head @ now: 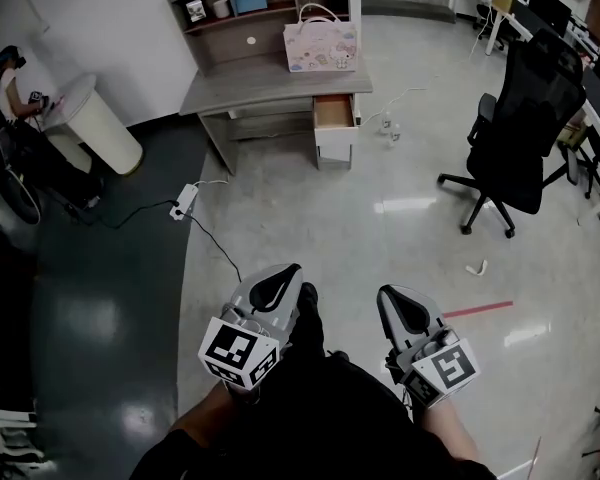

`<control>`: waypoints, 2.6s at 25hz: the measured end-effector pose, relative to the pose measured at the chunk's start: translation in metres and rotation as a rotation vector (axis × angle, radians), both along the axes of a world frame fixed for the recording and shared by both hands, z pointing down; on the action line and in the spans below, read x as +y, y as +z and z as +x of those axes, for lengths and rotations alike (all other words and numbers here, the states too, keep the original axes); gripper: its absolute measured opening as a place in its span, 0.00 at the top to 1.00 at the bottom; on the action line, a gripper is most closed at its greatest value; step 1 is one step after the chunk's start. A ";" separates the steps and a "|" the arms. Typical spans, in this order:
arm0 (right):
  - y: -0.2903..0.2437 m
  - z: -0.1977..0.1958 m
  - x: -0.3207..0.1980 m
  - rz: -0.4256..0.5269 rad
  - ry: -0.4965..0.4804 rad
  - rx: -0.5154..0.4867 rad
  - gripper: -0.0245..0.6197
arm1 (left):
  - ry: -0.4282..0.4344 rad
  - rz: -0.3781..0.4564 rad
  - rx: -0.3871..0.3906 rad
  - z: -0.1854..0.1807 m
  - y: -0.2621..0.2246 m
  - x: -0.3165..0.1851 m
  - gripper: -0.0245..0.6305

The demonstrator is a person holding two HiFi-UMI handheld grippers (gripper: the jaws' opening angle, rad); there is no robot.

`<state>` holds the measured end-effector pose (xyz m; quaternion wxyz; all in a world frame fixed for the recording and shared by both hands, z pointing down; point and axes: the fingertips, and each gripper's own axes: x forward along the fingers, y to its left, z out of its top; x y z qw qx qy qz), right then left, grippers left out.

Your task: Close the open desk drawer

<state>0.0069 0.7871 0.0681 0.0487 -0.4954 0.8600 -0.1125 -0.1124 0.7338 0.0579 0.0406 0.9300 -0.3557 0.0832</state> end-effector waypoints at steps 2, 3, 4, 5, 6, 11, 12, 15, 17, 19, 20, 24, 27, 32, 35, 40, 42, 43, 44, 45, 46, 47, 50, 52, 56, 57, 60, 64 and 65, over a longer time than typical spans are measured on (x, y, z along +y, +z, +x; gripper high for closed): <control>0.004 0.004 -0.009 -0.008 0.004 0.002 0.94 | 0.002 -0.002 0.006 0.003 0.002 -0.010 0.95; 0.006 0.006 -0.015 -0.012 0.005 0.002 0.94 | 0.002 -0.001 0.007 0.005 0.002 -0.016 0.95; 0.007 0.008 -0.022 -0.015 0.006 0.001 0.94 | 0.001 -0.002 0.009 0.006 0.003 -0.023 0.95; 0.008 0.009 -0.029 -0.017 0.007 0.000 0.94 | -0.001 -0.004 0.010 0.007 0.004 -0.031 0.95; 0.009 0.011 -0.037 -0.019 0.008 0.000 0.94 | -0.003 -0.008 0.013 0.007 0.006 -0.040 0.95; 0.012 0.016 -0.085 -0.038 0.009 0.009 0.94 | -0.003 -0.010 0.026 0.012 0.005 -0.092 0.95; 0.013 0.017 -0.098 -0.042 0.011 0.011 0.94 | -0.002 -0.009 0.026 0.013 0.005 -0.105 0.95; 0.016 0.019 -0.135 -0.057 0.024 0.007 0.94 | 0.006 -0.022 0.026 0.013 0.007 -0.145 0.95; 0.018 0.020 -0.164 -0.070 0.034 0.002 0.94 | 0.015 -0.027 0.027 0.013 0.006 -0.174 0.95; 0.016 0.019 -0.194 -0.073 0.043 0.004 0.94 | 0.027 -0.030 0.029 0.013 0.004 -0.205 0.95; 0.016 0.018 -0.209 -0.077 0.046 0.005 0.94 | 0.034 -0.032 0.030 0.014 0.003 -0.220 0.95; 0.016 0.011 -0.274 -0.093 0.057 -0.008 0.94 | 0.054 -0.034 0.040 0.009 0.001 -0.284 0.95; 0.009 0.006 -0.324 -0.078 0.061 -0.005 0.94 | 0.060 -0.024 0.042 0.000 -0.003 -0.332 0.95; 0.011 0.003 -0.385 -0.084 0.067 0.001 0.94 | 0.058 -0.029 0.033 -0.010 0.000 -0.391 0.95; 0.019 0.003 -0.415 -0.115 0.055 0.004 0.94 | 0.057 -0.049 0.034 -0.007 0.006 -0.418 0.95; 0.040 0.008 -0.470 -0.161 0.007 -0.009 0.94 | 0.041 -0.088 0.026 0.008 0.023 -0.468 0.95; 0.045 0.016 -0.496 -0.165 -0.010 -0.012 0.94 | 0.034 -0.092 0.022 0.018 0.026 -0.491 0.95; 0.047 0.021 -0.511 -0.165 -0.018 -0.016 0.94 | 0.031 -0.089 0.020 0.024 0.027 -0.503 0.95; 0.048 0.025 -0.525 -0.165 -0.026 -0.019 0.94 | 0.028 -0.084 0.018 0.030 0.027 -0.516 0.95; 0.049 0.030 -0.540 -0.165 -0.034 -0.022 0.94 | 0.022 -0.078 0.016 0.035 0.027 -0.529 0.95; 0.050 0.035 -0.555 -0.164 -0.042 -0.022 0.94 | 0.015 -0.074 0.015 0.040 0.027 -0.544 0.95; 0.050 0.041 -0.570 -0.162 -0.052 -0.019 0.94 | 0.007 -0.072 0.016 0.046 0.026 -0.559 0.95; 0.048 0.057 -0.611 -0.166 -0.091 -0.011 0.94 | -0.017 -0.084 0.022 0.065 0.023 -0.600 0.95; 0.048 0.067 -0.635 -0.171 -0.118 -0.001 0.94 | -0.030 -0.087 0.020 0.077 0.023 -0.622 0.95; 0.064 0.082 -0.678 -0.197 -0.151 0.018 0.94 | -0.057 -0.113 0.020 0.091 0.036 -0.659 0.95; 0.069 0.083 -0.687 -0.209 -0.153 0.016 0.94 | -0.062 -0.127 0.016 0.092 0.041 -0.666 0.95; 0.081 0.079 -0.710 -0.239 -0.161 0.014 0.94 | -0.075 -0.164 0.008 0.087 0.060 -0.689 0.95; 0.101 0.068 -0.739 -0.254 -0.158 0.032 0.94 | -0.065 -0.197 -0.010 0.077 0.091 -0.718 0.95; 0.108 0.067 -0.744 -0.261 -0.152 0.034 0.94 | -0.059 -0.210 -0.020 0.077 0.100 -0.721 0.95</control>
